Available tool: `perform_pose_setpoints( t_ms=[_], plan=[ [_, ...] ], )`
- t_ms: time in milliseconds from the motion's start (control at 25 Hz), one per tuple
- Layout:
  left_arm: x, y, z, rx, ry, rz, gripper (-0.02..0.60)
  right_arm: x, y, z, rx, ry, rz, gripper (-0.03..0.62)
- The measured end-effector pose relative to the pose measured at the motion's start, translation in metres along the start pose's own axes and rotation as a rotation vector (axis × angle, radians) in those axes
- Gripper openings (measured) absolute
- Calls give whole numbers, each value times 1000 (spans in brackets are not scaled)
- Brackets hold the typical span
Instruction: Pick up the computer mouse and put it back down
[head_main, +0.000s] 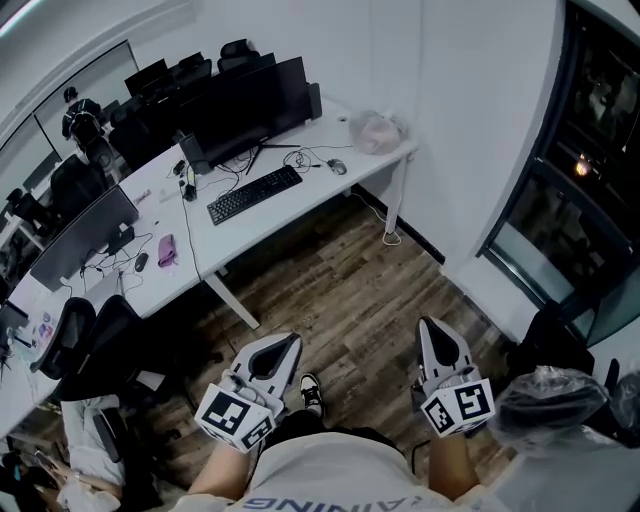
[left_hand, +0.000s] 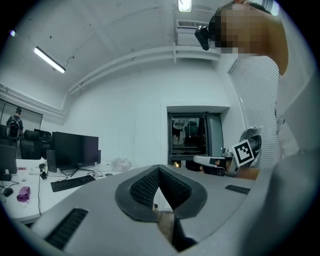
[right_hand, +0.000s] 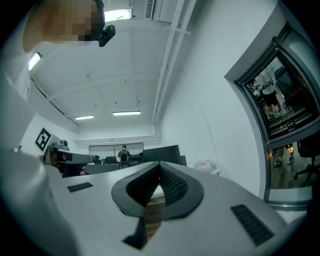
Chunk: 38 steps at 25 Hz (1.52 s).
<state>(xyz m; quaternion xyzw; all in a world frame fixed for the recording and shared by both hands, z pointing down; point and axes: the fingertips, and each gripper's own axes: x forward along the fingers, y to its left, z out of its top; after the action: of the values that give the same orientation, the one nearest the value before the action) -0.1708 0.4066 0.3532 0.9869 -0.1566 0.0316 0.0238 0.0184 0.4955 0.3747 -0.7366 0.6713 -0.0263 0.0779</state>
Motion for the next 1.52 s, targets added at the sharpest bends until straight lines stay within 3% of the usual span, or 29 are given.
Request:
perform_pose_setpoints(
  t_ms=[240,440,1160,1520],
  plan=[
    [29,15,1,-6,-10,-29,5,19,-18,-4,-9,15,-24,20],
    [48,51,-7,-20,-14,-30,5,56,-17,-15,-24,35,-20,20],
    [104,255,0,-106,-56,31,5,277,29,-25,-145,134,101,20],
    [142,314,-2,-99,-47,-6,5,341,20,-43,-137,151,59,20]
  ],
)
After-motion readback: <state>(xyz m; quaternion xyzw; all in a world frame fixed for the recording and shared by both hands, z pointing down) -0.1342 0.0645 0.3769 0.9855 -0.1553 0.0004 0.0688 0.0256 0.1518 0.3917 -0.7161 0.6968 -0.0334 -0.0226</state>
